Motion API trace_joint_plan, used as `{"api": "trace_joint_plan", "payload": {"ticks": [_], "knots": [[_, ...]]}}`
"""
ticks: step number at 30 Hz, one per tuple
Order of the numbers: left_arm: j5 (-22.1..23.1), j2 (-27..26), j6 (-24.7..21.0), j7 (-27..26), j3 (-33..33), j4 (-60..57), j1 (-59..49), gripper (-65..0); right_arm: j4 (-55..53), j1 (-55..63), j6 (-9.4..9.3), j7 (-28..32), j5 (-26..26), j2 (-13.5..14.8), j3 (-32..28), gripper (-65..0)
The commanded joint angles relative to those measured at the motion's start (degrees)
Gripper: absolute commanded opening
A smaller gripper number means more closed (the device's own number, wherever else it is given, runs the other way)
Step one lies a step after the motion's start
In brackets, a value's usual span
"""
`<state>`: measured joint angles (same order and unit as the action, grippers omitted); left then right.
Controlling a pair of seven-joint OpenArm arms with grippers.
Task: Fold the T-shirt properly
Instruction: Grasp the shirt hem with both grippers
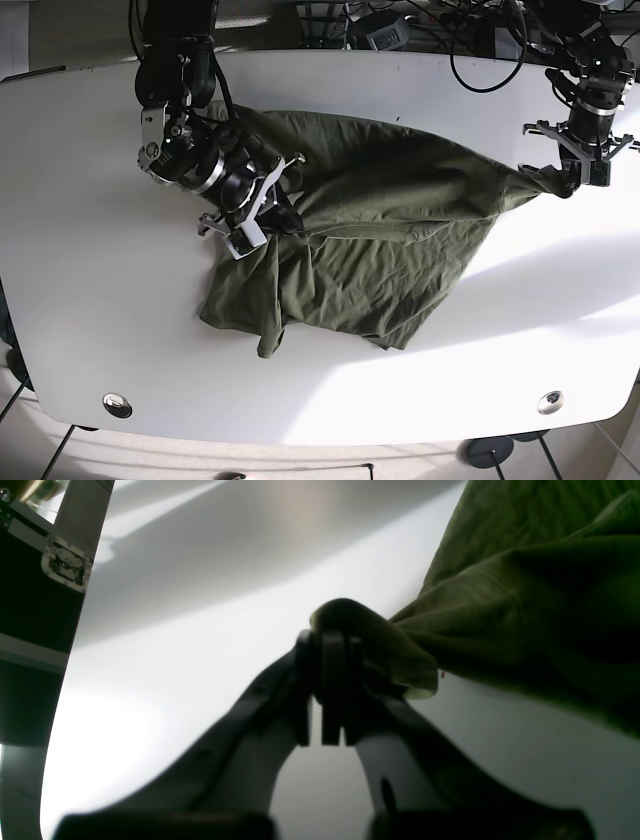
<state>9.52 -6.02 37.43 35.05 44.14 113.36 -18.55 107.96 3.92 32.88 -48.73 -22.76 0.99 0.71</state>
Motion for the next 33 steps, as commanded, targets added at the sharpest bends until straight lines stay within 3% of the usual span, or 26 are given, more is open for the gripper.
{"api": "trace_joint_plan", "payload": {"ticks": [1, 3, 4, 5, 8, 12, 13, 16, 18, 25, 33], "knots": [[1.3, -0.7, -0.3, -1.1, 0.3, 1.1, -0.4, -45.8, 3.2, 2.2, 0.57, 1.0, -1.1, 0.1, 0.8, -63.1], [1.4, -0.6, -0.3, -1.1, 0.3, 1.1, -0.4, -25.1, 4.5, 5.0, 0.57, 1.0, -1.1, 0.1, 1.7, -63.1], [1.5, -0.6, -0.3, -1.1, 0.3, 1.1, -0.5, -18.5, 5.1, 6.5, 0.57, 1.1, -1.1, 0.1, 1.7, -63.1], [1.5, -0.6, -0.3, -1.1, 0.3, 1.1, -0.7, -17.5, 5.9, 8.0, 0.65, 1.1, -1.1, 0.1, 1.9, -63.1], [1.8, -0.6, -0.3, -1.1, 0.2, 1.1, 0.2, -20.8, 7.8, 12.6, 0.65, 1.2, -1.1, 0.1, 1.9, -63.1], [5.4, -0.6, -0.8, -1.1, -0.4, 0.5, 7.4, -21.1, 8.0, 17.7, 0.65, 1.2, -1.2, 0.1, 1.6, -63.1], [4.3, -0.6, -1.1, -1.0, -2.5, 0.4, 10.4, -21.1, 8.0, 18.5, 0.83, 1.2, -1.2, 0.1, 1.5, -63.1], [-3.9, -0.6, -5.6, -1.0, -12.6, -4.0, 18.5, -21.1, 8.0, 19.9, 3.91, 1.2, -1.2, 0.1, 1.7, -63.1], [-6.4, -0.5, -6.7, -1.0, -18.1, -10.7, 24.9, -21.1, 8.0, 19.9, 4.17, 1.2, -1.2, 0.1, 1.9, -63.1], [-6.2, -0.5, -6.9, -1.6, -26.9, -42.1, 44.2, -21.1, 8.0, 19.7, 4.26, 1.3, -1.1, 0.1, 1.9, -63.1], [-6.6, -0.4, -6.9, -16.4, -27.0, -82.1, 61.3, -21.1, 7.9, 18.9, 3.82, 1.3, -1.0, 0.0, 1.9, -63.1]]}}
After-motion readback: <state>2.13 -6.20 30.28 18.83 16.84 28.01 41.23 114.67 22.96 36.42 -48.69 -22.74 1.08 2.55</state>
